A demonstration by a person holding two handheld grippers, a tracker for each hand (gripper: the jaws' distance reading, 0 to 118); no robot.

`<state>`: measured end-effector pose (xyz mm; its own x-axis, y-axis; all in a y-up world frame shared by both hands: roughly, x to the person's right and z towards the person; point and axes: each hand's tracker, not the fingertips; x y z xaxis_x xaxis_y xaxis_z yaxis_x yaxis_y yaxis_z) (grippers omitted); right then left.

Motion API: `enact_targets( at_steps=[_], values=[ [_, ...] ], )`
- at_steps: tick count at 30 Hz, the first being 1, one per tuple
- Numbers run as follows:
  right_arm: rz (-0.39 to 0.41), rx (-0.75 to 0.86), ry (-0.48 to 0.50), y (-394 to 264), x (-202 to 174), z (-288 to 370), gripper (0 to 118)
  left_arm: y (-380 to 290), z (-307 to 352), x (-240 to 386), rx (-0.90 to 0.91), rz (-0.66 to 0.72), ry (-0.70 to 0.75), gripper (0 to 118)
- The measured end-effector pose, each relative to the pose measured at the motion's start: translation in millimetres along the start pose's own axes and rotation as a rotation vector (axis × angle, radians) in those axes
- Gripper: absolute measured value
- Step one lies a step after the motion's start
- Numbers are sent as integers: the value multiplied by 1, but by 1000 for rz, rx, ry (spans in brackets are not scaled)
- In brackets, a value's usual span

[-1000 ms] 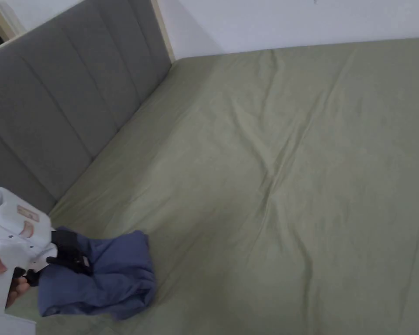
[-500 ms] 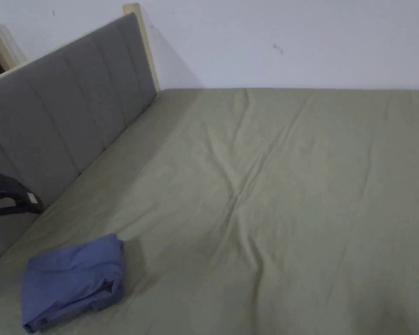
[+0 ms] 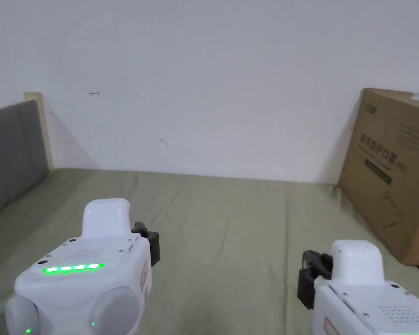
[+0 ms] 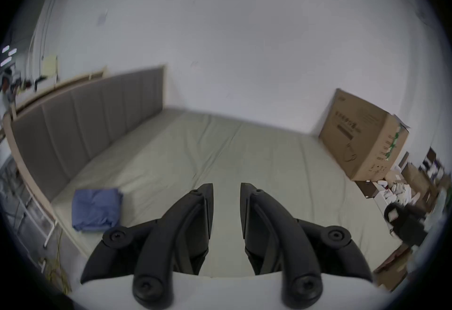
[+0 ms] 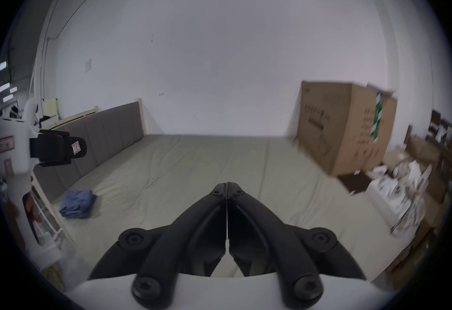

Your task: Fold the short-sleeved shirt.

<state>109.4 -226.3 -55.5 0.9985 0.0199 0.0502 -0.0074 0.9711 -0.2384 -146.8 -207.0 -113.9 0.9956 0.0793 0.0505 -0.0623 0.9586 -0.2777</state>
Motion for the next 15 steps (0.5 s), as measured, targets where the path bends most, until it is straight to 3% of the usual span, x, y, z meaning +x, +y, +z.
enact_targets(
  at_steps=[8,11,12,13,14,15],
  values=[
    [-50,39,-87,22,39,-3,0,14,21,50,78,-173,15,25],
    [-31,70,-120,25,45,2,0,18,25,50,81,-192,23,27],
    [-24,87,-128,25,46,3,9,20,27,51,80,-191,26,35],
    [-25,109,-130,26,47,6,36,22,28,49,74,-184,13,44],
    [-38,119,-114,27,49,8,82,23,29,48,62,-178,-28,52],
    [-66,102,-94,29,51,6,118,23,29,49,58,-170,-35,54]
  ],
)
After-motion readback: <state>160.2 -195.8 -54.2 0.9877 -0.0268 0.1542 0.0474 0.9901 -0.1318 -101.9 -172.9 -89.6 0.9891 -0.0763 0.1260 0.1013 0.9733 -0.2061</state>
